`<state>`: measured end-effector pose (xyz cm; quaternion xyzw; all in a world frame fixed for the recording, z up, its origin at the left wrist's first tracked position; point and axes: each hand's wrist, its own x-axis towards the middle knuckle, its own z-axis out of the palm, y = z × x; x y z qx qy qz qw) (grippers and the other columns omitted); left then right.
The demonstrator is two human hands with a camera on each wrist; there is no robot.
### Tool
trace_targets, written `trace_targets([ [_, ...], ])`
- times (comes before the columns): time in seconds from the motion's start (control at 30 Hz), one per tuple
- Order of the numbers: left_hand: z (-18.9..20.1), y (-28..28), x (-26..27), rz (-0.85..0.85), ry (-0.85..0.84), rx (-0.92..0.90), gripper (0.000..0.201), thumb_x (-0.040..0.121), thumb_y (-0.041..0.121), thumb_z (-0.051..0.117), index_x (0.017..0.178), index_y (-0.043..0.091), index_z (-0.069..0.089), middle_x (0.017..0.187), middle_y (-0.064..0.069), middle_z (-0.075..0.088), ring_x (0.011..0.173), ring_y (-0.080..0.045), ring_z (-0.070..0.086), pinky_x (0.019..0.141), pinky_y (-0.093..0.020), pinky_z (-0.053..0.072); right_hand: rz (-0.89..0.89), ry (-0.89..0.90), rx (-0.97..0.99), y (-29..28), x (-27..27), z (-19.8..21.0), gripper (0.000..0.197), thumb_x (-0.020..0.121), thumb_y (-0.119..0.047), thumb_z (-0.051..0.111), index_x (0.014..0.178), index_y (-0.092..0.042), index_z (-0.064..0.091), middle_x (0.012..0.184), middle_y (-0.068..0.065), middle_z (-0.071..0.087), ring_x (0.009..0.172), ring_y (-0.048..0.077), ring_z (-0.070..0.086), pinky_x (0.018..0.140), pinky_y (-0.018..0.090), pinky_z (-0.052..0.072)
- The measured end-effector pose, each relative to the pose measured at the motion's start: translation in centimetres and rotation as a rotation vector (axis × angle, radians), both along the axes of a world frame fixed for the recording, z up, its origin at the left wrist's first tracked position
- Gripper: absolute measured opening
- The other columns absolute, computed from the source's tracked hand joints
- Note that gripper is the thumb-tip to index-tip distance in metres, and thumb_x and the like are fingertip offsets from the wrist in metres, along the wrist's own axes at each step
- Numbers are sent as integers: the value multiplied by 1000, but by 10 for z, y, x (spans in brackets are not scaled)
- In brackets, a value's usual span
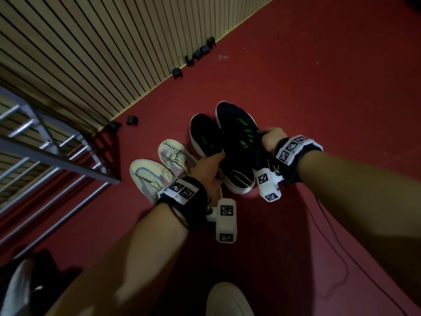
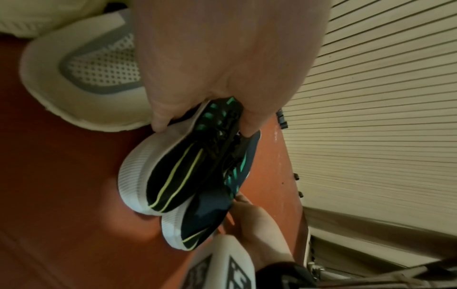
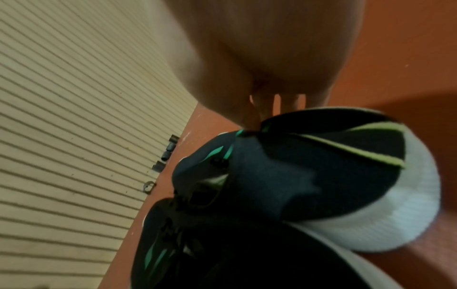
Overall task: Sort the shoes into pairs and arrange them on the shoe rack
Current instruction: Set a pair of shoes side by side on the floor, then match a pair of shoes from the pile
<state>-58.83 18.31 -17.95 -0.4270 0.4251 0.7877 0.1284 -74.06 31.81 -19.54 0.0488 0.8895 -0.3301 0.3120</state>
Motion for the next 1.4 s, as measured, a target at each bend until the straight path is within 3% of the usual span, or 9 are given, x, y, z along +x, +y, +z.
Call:
trace_targets([
  [0.2, 37, -3, 16, -24, 32, -36, 25, 98, 12, 48, 118, 5, 60, 87, -4, 67, 64, -12, 67, 49, -19, 52, 187, 16, 60, -25, 25, 40, 29, 90, -15, 53, 116, -3, 62, 110, 18, 66, 98, 34, 64, 78, 35, 50],
  [0.37, 85, -27, 44, -21, 49, -209, 18, 96, 14, 51, 80, 21, 54, 57, 6, 57, 59, -11, 51, 66, -26, 40, 390, 89, 26, -69, 59, 108, 30, 85, -29, 58, 109, -11, 61, 109, 13, 62, 103, 35, 63, 84, 41, 52],
  [0.53, 138, -71, 91, -58, 60, -413, 17, 93, 12, 51, 78, 18, 52, 80, -5, 55, 71, -19, 54, 70, -33, 48, 578, 151, -2, -118, 112, 179, 57, 94, -35, 55, 144, -11, 40, 146, 9, 44, 129, 28, 47, 93, 28, 39],
  [0.67, 158, -110, 144, -51, 26, -514, 15, 93, 15, 52, 81, 22, 55, 87, 0, 58, 74, -16, 56, 74, -32, 52, 695, 170, -47, -163, 169, 209, 59, 94, -36, 57, 145, -13, 40, 145, 8, 46, 125, 26, 50, 95, 31, 40],
  [0.8, 155, -149, 202, -99, -37, -626, 9, 90, 15, 56, 98, 13, 60, 87, -7, 59, 66, -18, 57, 51, -20, 46, 812, 150, -27, -208, 229, 204, 41, 93, -28, 58, 125, -4, 56, 122, 15, 61, 99, 24, 59, 82, 36, 48],
  [0.9, 138, -176, 245, -150, -110, -626, 10, 83, 15, 59, 75, 11, 63, 77, -12, 59, 61, -23, 55, 51, -23, 39, 864, 127, 40, -242, 265, 184, 17, 92, -25, 58, 93, -9, 60, 91, 14, 57, 79, 21, 51, 55, 27, 39],
  [1.03, 120, -199, 288, -194, -202, -635, 16, 85, 9, 53, 74, 12, 65, 65, -6, 59, 54, -20, 51, 49, -23, 36, 909, 81, 88, -268, 304, 151, 23, 93, -30, 58, 99, -9, 66, 89, 8, 56, 80, 22, 52, 47, 19, 36],
  [1.2, 112, -198, 328, -162, -198, -637, 18, 81, 11, 52, 75, 6, 68, 69, -11, 64, 59, -22, 57, 57, -33, 47, 879, -35, 160, -267, 344, 125, 38, 94, -32, 58, 118, -4, 64, 122, 12, 62, 111, 29, 58, 87, 29, 45],
  [1.4, 84, -199, 369, -126, -155, -624, 22, 82, 2, 50, 64, 10, 60, 68, -17, 58, 66, -28, 58, 63, -42, 47, 798, -101, 146, -250, 394, 94, 38, 91, -26, 62, 120, -1, 63, 123, 15, 63, 108, 30, 61, 93, 36, 49],
])
